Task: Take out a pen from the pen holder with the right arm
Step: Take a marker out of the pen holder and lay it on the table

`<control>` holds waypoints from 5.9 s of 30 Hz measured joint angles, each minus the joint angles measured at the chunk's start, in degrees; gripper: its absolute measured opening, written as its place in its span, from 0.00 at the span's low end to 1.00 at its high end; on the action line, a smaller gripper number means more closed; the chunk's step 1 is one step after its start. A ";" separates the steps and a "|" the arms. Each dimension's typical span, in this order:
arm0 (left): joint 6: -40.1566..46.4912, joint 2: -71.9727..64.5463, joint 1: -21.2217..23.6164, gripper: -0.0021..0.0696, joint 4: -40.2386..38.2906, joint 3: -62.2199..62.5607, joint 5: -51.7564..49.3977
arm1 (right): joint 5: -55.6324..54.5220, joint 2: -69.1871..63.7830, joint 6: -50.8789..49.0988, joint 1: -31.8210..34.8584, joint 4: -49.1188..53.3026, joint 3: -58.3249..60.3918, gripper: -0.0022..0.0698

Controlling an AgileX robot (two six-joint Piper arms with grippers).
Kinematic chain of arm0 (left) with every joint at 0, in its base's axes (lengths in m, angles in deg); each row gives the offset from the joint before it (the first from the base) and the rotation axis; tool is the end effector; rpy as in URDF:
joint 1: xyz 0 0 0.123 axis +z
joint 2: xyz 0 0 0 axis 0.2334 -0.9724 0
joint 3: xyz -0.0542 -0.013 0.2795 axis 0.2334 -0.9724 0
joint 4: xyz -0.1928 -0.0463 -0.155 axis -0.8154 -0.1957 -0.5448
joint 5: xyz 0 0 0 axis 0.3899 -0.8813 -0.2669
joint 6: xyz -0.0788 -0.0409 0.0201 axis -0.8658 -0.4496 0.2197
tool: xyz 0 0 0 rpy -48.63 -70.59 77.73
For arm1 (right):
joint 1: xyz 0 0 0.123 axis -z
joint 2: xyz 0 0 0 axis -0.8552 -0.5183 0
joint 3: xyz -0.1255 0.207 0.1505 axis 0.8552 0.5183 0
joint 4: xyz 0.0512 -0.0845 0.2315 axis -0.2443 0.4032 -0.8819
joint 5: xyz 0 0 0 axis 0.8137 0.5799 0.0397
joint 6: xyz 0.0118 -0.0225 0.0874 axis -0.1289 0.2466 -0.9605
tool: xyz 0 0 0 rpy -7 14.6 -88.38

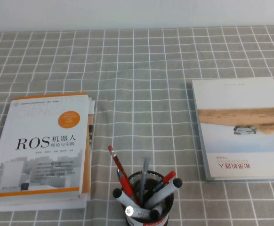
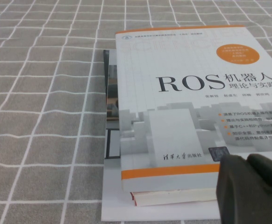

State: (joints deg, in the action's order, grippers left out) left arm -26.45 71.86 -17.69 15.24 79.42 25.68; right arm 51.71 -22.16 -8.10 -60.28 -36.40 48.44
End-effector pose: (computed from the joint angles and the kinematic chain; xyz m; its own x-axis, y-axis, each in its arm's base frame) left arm 0.0518 -0.0058 0.1701 -0.2995 0.0422 -0.9532 0.0998 0.9949 0.0127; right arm 0.1453 0.0421 0.2835 -0.6964 0.1210 -0.7073 -0.2386 0.8905 0.3873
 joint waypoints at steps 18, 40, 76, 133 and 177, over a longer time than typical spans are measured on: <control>0.00 0.00 0.00 0.02 0.00 0.00 0.00 | -24.06 -12.59 8.00 -38.86 0.35 -2.30 0.01; 0.00 0.00 0.00 0.02 0.00 0.00 0.00 | -54.64 -11.17 7.00 -63.50 13.21 12.71 0.54; 0.00 0.00 0.00 0.02 0.00 0.00 0.00 | -90.99 -36.57 -13.42 -63.50 37.04 16.32 0.54; 0.00 0.00 0.00 0.02 0.00 0.00 0.00 | -63.88 -17.34 -13.17 -63.50 33.10 6.90 0.17; 0.00 0.00 0.00 0.02 0.00 0.00 0.00 | 2.71 -55.09 -21.84 -25.03 20.42 -54.99 0.17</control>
State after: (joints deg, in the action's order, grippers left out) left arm -26.45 71.86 -17.69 15.24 79.42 25.68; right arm 54.42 -77.25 -29.94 -85.31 -15.98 -6.54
